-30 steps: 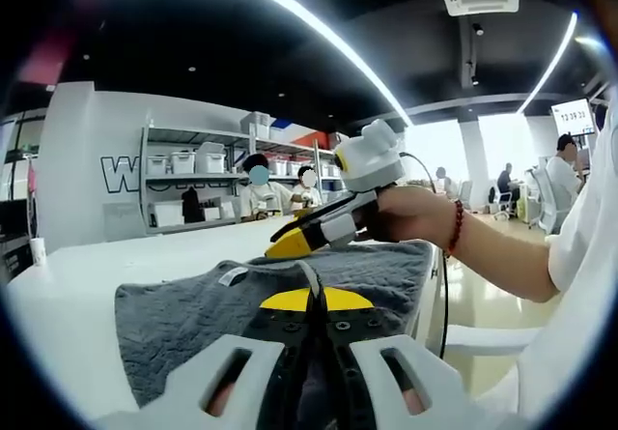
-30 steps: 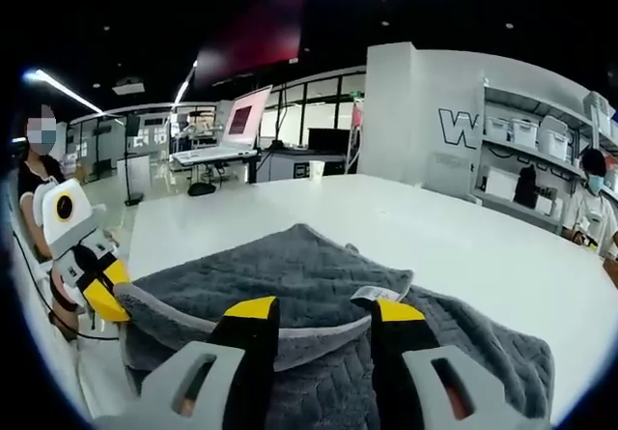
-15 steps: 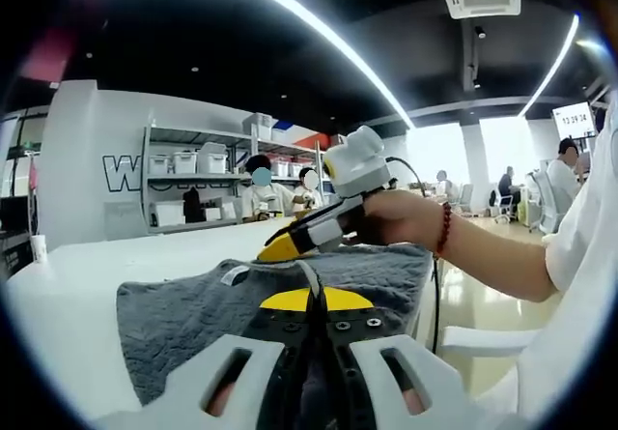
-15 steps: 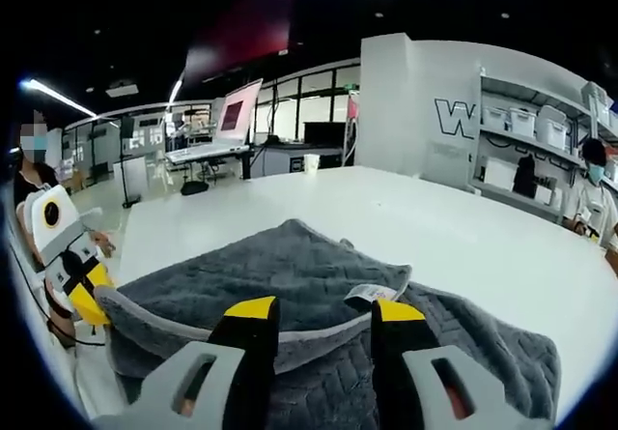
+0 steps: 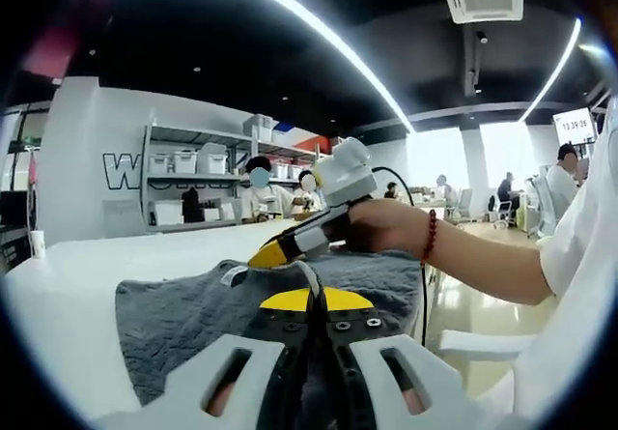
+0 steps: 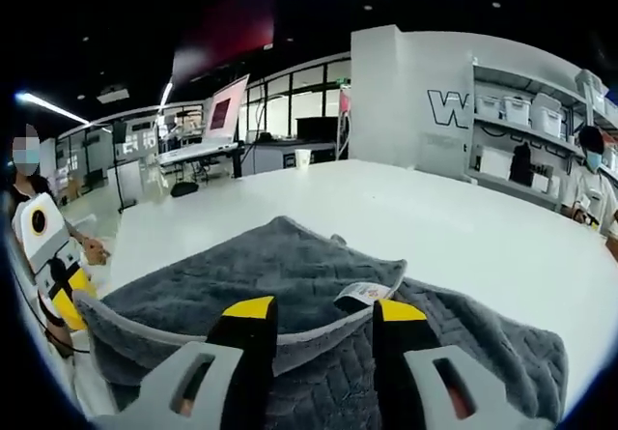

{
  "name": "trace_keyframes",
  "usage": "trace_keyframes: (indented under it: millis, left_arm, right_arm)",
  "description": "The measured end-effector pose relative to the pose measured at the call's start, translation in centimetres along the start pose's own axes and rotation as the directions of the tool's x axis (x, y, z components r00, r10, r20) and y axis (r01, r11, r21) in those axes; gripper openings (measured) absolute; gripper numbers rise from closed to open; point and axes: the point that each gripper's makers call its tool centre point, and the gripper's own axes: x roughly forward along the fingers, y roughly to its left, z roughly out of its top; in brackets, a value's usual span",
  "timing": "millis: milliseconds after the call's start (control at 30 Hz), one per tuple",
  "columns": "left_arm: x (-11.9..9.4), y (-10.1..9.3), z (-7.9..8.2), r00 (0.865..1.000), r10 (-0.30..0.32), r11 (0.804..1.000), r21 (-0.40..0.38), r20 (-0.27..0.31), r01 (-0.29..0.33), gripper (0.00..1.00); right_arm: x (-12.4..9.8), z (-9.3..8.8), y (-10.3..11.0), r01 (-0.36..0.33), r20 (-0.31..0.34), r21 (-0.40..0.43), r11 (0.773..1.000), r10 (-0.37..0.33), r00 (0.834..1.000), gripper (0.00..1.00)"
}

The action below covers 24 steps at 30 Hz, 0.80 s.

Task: Open the folded towel by lifting each exposed corner and separating the folded layers until the towel lies flat within the target outline without major curled edges

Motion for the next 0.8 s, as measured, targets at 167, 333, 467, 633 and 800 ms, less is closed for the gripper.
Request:
trace_keyframes:
  millis: [167, 333, 467, 633, 800]
  left_arm:
    - [-0.1, 0.0, 0.0, 1.000, 0.001, 1.000, -0.002, -0.001, -0.001, 0.02]
    - [-0.3, 0.1, 0.0, 1.000, 0.004, 1.000, -0.001, 0.003, -0.004, 0.02]
    - [-0.4, 0.1, 0.0, 1.000, 0.007, 1.000, -0.003, 0.003, -0.007, 0.02]
    - [-0.5, 0.3, -0.1, 1.000, 0.013, 1.000, -0.006, 0.003, -0.013, 0.02]
    - [-0.7, 0.8, -0.2, 0.999, 0.046, 0.998, 0.032, -0.008, -0.046, 0.02]
  right_arm:
    - [0.6, 0.0, -0.6, -0.008, 0.017, 0.049, 0.999, 0.008, 1.000, 0.34]
    - [0.9, -0.3, -0.8, -0.012, 0.014, 0.070, 0.997, 0.011, 1.000, 0.34]
    - [1.1, -0.3, -1.0, -0.013, 0.019, 0.089, 0.996, 0.011, 1.000, 0.34]
    - [1.5, -0.2, -1.3, -0.008, 0.012, 0.094, 0.996, 0.007, 1.000, 0.34]
    - [2.3, -0.4, -2.0, -0.006, -0.001, 0.113, 0.994, 0.006, 1.000, 0.34]
